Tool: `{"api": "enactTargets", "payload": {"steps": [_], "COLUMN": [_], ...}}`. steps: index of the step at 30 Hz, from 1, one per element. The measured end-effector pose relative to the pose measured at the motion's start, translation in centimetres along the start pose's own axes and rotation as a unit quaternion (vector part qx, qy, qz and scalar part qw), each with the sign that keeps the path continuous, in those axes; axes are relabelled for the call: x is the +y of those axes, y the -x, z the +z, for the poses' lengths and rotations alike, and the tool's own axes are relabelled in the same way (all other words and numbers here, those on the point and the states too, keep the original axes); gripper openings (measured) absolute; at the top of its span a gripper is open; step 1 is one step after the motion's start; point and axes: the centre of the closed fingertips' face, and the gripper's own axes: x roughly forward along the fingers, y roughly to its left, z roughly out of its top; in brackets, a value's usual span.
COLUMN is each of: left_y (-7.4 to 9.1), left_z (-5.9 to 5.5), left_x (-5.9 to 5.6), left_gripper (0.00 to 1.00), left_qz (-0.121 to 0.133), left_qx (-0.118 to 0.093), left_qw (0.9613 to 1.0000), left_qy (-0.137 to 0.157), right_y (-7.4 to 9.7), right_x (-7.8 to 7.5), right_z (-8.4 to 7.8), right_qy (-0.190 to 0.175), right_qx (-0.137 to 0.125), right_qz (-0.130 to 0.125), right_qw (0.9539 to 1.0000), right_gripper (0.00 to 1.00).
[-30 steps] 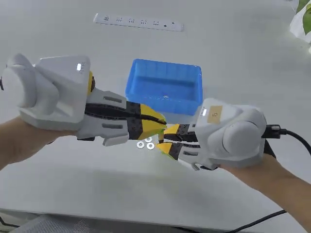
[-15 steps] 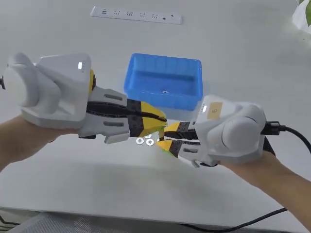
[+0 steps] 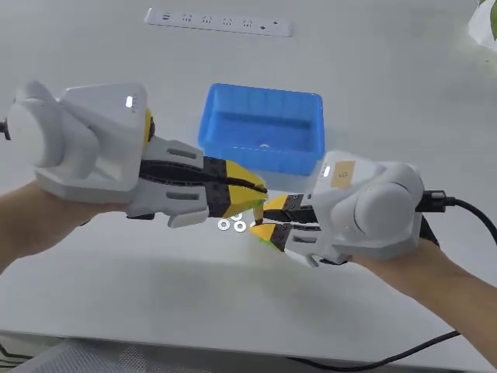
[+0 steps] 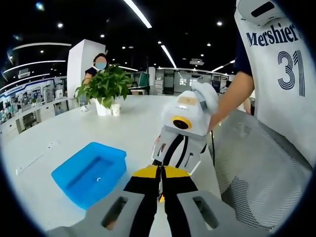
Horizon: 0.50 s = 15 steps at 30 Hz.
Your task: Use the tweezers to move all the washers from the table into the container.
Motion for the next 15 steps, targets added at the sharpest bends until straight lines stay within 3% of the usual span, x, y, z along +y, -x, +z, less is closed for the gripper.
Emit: {"api": "enactTargets", "payload": {"steps": [15], "left_y": [-0.03], "left_z": [-0.26], "left_x": [-0.34], "left_gripper": [0.05], "left_qz": [-0.006], "left_qx": [0.005], "left_qw": [1.0], "left_qy": [0.002], "right_y": [-0.06], "right_x": [0.38], "right_z": [-0.24], "right_qy": [-0.001], "right_qx": [0.004], "right_qz": [0.007], "right_qw": [1.0], "right_gripper": [0.15]}}
